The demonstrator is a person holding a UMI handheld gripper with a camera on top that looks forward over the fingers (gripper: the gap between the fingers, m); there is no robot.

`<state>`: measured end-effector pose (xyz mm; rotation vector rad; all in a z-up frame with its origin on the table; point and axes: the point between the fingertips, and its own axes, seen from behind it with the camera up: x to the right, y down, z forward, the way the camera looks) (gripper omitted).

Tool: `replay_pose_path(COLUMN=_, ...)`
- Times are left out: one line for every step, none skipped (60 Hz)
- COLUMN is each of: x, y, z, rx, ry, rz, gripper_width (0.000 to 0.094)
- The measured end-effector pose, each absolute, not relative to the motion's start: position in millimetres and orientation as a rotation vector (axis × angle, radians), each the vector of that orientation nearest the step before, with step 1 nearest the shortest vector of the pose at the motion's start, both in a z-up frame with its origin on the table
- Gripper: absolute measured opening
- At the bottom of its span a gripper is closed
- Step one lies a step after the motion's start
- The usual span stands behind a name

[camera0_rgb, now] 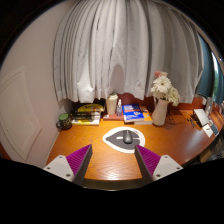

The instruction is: Arrange mouse

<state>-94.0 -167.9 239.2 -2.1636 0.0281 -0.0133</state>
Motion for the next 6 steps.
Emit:
replay_pose_path(x=-94.3, y=-168.9, z=238.9, rx=-2.165, ry=0.028, rz=-0.014, gripper_width=0.0857)
replay_pose_path(x=-94.5, y=-170.2, z=238.5, rx=-2.167, ry=0.027, rz=-0.014, gripper_width=0.0857)
replay_pose_path(x=-95.0, y=-171.1, z=238.0, rx=-2.168, ry=0.026, rz=-0.014, gripper_width=0.0857)
replay_pose_path(x=-95.5, y=-172.2, z=237.4, rx=-2.17, ry=0.026, rz=-0.013, gripper_width=0.0857)
replay_pose_path(x=-96.2, y=-173.1, z=237.1, rx=-2.172, ry=0.025, rz=-0.012, gripper_width=0.0856)
replay_pose_path(x=-96.5, y=-174.2, z=236.6, rx=-2.173, ry=0.025, rz=-0.011, gripper_width=0.0856)
